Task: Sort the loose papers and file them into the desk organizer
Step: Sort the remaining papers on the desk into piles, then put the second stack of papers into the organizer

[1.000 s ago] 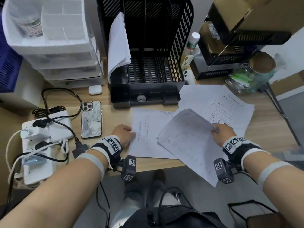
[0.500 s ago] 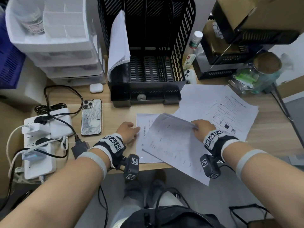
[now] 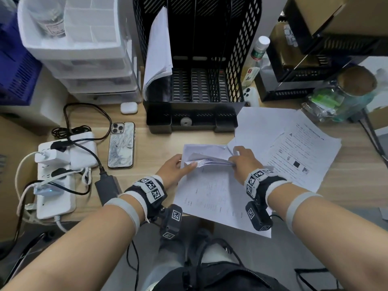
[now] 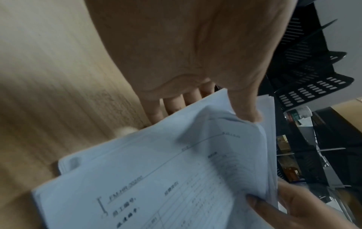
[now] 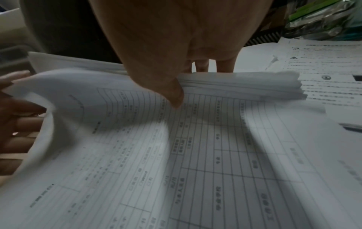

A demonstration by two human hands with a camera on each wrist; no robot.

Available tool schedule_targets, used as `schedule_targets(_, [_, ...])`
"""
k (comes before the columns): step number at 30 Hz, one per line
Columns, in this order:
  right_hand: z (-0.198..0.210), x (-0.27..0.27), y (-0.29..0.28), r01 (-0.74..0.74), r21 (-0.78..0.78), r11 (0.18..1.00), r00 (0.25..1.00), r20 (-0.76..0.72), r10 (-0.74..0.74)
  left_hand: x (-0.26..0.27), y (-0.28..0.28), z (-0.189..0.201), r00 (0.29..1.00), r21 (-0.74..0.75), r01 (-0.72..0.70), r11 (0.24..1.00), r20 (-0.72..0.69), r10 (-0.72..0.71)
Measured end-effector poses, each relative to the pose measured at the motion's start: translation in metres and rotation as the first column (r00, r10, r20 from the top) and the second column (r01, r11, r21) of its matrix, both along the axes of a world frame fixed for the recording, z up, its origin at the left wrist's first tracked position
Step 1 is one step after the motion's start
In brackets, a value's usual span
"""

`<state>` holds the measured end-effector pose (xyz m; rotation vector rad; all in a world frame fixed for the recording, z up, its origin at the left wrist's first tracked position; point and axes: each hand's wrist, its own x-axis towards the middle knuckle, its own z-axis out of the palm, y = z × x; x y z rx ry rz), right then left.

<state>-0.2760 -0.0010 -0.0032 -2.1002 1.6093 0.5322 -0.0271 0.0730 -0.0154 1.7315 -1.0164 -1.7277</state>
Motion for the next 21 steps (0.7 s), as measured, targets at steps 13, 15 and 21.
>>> schedule_targets(13, [0.059, 0.055, -0.021, 0.060, -0.023, 0.998, 0.941, 0.334, -0.049, 0.020, -0.008, 0.051, 0.921, -0.388, 0.018, 0.921, 0.366, 0.136])
schedule_targets(15, [0.076, 0.065, -0.026, 0.105, 0.041, 0.994, 0.884, 0.454, -0.112, 0.030, -0.017, 0.082, 0.908, -0.498, 0.092, 0.862, 0.397, 0.132])
schedule_targets(21, [0.110, 0.096, -0.029, 0.195, -0.035, 0.980, 0.717, 0.687, -0.118, 0.068, -0.022, 0.162, 0.724, -0.751, 0.242, 0.615, 0.562, 0.401])
